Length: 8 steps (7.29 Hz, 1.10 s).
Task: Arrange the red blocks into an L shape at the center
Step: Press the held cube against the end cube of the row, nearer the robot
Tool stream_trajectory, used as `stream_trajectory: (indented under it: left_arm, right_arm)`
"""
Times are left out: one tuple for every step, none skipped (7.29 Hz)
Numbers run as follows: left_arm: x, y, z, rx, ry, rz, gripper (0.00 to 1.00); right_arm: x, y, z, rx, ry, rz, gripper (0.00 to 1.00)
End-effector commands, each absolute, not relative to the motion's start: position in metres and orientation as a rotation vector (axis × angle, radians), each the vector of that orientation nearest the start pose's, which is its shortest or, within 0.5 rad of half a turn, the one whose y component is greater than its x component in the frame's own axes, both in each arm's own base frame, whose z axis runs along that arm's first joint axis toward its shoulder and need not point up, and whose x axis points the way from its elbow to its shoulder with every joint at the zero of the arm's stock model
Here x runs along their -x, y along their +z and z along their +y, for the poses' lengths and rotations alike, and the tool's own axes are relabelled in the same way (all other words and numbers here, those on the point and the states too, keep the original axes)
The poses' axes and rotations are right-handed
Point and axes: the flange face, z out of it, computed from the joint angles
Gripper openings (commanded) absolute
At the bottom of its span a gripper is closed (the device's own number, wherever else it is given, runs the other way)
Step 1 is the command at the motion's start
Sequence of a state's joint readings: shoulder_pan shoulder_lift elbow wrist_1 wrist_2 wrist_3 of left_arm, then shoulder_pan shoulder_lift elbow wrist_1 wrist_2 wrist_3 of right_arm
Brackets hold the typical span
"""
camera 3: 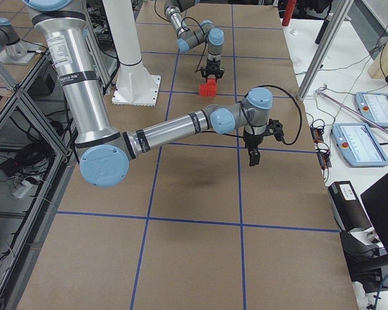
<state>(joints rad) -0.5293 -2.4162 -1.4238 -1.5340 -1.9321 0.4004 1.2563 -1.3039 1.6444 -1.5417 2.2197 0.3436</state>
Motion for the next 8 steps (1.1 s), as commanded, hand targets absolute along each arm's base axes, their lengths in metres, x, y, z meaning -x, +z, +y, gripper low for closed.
stream_trajectory:
  left_arm:
    - [-0.6022,0.2051,-0.4663,-0.564,1.488,0.588,0.34]
    - [-0.6022,0.2051,-0.4663,-0.564,1.488,0.588,0.34]
    - [-0.6023,0.2037,-0.4663,-0.567,1.488,0.589,0.35]
    - [-0.6023,0.2039,-0.4663,-0.566,1.488,0.589,0.36]
    - [-0.6023,0.2037,-0.4663,-0.567,1.488,0.589,0.37]
    - [-0.6023,0.2037,-0.4663,-0.567,1.488,0.589,0.39]
    - [-0.6023,0.2037,-0.4663,-0.568,1.489,0.589,0.41]
    - [-0.6023,0.2026,-0.4663,-0.570,1.489,0.589,0.41]
  right_arm:
    - [0.1171,0.4794,-0.5964,-0.130,-0.092,-0.722,0.99]
    - [0.1171,0.4794,-0.5964,-0.130,-0.092,-0.722,0.99]
    - [0.1171,0.4794,-0.5964,-0.130,-0.092,-0.722,0.99]
    - [0.1171,0.4794,-0.5964,-0.130,-0.092,-0.722,0.99]
    - [0.1172,0.4802,-0.5966,-0.129,-0.092,-0.722,0.99]
    - [0.1172,0.4802,-0.5966,-0.129,-0.092,-0.722,0.99]
    - [0.1172,0.4802,-0.5966,-0.129,-0.092,-0.722,0.99]
    - [0.1172,0.4809,-0.5967,-0.127,-0.091,-0.721,0.99]
